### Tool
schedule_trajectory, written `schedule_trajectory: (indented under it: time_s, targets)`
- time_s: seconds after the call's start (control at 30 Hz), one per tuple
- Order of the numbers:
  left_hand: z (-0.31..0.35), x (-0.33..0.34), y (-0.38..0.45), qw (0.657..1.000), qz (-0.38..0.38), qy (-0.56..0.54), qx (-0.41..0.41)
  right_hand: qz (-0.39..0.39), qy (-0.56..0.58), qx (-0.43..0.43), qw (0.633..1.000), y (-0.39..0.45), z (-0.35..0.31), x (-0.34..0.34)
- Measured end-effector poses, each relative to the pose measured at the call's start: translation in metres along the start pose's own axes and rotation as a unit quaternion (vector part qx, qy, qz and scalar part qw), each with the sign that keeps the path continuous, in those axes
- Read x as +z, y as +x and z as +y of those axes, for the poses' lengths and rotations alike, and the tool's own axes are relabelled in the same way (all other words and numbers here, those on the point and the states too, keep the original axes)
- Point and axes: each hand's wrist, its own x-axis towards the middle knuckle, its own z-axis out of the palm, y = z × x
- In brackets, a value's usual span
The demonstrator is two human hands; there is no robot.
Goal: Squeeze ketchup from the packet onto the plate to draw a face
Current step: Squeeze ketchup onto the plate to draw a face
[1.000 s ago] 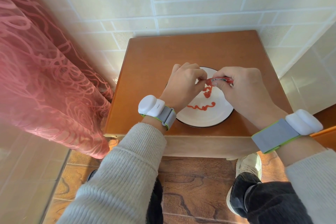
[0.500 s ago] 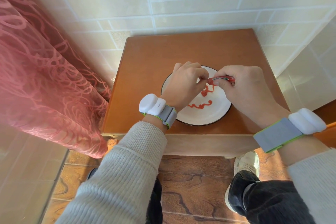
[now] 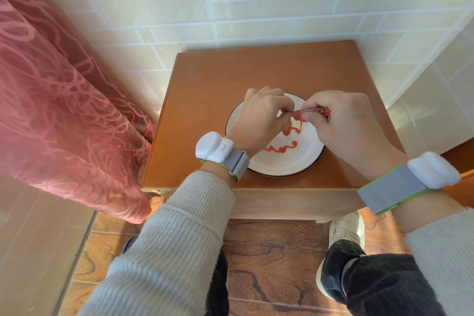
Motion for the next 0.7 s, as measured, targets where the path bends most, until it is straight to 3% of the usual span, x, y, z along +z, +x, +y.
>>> schedule_trajectory:
  time_s: [0.7]
  targets:
    - [-0.008, -0.014, -0.004, 1.000, 0.009, 0.007, -0.025, 0.007, 0.024, -0.009, 1.000, 0.007, -0.008, 0.010]
